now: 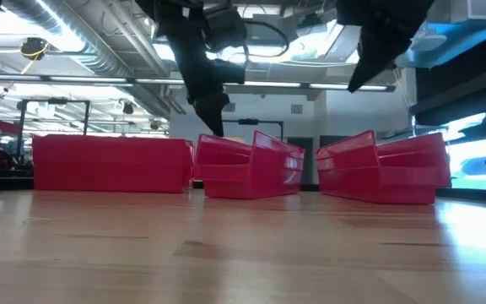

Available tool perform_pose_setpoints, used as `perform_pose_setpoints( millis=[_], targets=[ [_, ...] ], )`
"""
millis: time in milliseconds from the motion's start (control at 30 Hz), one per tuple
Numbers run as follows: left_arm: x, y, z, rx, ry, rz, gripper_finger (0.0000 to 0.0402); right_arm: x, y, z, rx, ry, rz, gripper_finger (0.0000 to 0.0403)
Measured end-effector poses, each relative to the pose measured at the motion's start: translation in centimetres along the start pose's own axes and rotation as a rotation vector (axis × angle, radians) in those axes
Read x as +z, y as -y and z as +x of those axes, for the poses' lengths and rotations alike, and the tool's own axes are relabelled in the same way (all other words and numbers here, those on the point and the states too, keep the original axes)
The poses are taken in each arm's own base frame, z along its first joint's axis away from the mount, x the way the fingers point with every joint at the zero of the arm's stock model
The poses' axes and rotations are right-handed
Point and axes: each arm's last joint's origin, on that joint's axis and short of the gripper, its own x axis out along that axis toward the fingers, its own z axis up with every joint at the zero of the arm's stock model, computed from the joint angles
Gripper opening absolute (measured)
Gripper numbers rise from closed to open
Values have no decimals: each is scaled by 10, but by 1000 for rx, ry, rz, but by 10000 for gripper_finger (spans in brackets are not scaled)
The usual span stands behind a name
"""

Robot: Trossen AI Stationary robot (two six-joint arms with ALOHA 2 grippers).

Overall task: Sort silverware
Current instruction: Adjust the red bins

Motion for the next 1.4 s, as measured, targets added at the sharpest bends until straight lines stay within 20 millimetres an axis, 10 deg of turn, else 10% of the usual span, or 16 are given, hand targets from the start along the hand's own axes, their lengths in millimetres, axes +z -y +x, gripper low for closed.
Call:
perform_pose_setpoints(
  millis=[733,1000,1400],
  targets=[
    [20,61,-7,-165,186,173,55,39,19,-100,-118,130,-2,0],
    [17,71,-15,70,122,255,55,35,27,-128,-122,166,5,0],
    [19,65,-27,6,169,22,55,77,30,-70,-154,179,-99,95]
  ],
)
